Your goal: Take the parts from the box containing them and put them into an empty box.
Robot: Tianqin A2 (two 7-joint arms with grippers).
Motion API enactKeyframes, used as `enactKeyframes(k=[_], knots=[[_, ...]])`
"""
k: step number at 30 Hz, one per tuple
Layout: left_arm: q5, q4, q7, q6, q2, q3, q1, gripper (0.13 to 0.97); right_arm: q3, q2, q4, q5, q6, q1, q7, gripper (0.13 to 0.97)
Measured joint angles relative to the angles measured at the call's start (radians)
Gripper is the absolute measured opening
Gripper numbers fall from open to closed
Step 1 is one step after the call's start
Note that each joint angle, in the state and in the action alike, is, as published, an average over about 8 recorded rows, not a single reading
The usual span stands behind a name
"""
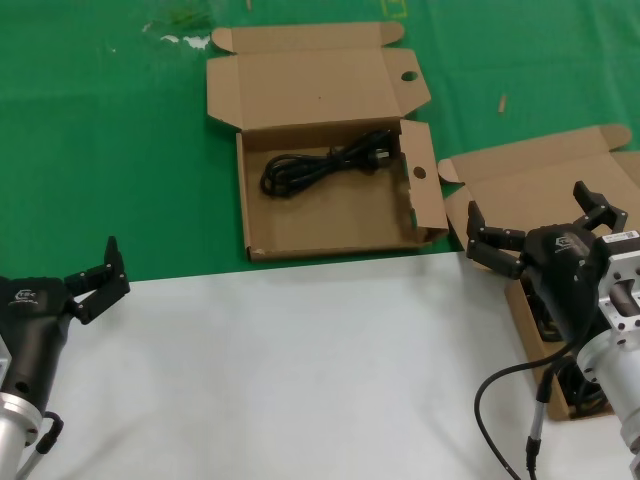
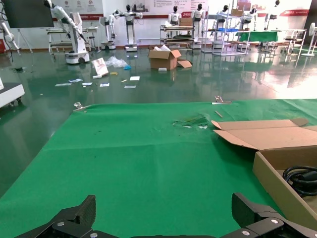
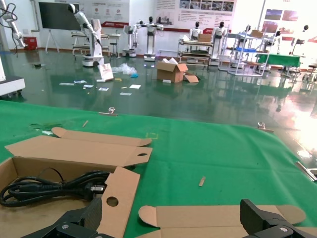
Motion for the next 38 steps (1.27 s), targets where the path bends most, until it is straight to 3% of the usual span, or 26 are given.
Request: enactKeyframes(k=[38], knots=[[0.000,0.000,0.000,0.000,0.000,0.000,0.000,0.966,0.000,0.000,0.000,0.000,0.000,0.000,0.000,0.966]])
